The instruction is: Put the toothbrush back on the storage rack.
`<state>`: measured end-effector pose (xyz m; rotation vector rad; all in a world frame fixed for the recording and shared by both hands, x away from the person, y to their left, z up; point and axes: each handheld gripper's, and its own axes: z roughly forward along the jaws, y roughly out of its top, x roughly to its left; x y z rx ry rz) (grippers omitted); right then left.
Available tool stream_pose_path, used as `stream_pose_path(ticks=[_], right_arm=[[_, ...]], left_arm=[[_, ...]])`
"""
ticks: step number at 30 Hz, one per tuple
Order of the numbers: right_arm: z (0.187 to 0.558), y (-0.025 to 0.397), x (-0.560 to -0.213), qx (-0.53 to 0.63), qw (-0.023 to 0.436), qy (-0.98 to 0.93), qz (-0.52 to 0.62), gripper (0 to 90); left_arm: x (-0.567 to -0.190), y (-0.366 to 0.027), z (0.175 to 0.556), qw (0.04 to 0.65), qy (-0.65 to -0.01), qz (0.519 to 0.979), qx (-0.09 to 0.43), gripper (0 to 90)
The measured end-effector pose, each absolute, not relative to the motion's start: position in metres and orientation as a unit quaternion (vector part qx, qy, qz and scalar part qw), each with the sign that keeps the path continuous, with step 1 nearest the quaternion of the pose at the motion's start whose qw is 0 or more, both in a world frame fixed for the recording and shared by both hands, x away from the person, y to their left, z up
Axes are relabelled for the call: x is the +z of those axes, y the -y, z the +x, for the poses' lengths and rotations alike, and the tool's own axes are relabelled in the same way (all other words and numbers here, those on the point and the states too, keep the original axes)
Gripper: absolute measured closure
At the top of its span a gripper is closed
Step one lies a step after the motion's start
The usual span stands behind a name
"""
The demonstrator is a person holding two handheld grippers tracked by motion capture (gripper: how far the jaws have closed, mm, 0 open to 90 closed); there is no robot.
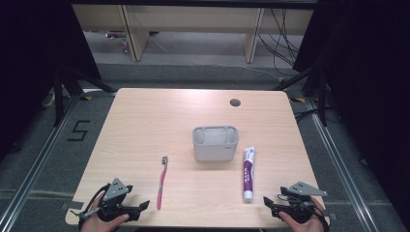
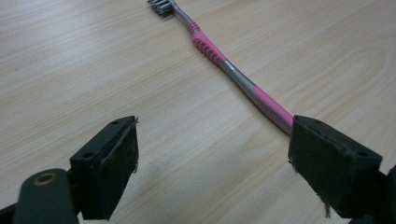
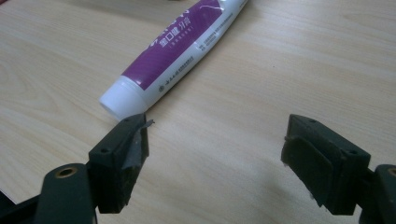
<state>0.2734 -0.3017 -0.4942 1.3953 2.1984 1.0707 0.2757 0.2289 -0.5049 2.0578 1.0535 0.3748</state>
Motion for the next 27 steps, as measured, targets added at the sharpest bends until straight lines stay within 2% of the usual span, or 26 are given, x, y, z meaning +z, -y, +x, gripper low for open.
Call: stream_pose_path(ticks=[13,17,18,23,27], right_arm=[[0.274,0.301,-0.494,0.380,0.163,-0.773,0.481,23.2],[0.274,0.302,-0.494,0.381,0.164,-0.772,0.481,23.2],[0.274,0.301,-0.494,0.382,0.153,-0.771,0.486,23.2],[0.274,0.302,-0.494,0.384,0.163,-0.770,0.483,23.2],[0.274,0.300,-0.494,0.384,0.161,-0.774,0.477,23.2]], left_arm=[[-0.501,-0.228,0.282,0.395,-0.424,0.803,0.142,15.9],[-0.499,-0.228,0.287,0.390,-0.421,0.808,0.136,20.1],[-0.498,-0.228,0.287,0.391,-0.424,0.806,0.136,20.1],[-0.495,-0.228,0.294,0.387,-0.429,0.806,0.129,24.0],[-0.491,-0.228,0.304,0.386,-0.428,0.811,0.100,27.6]])
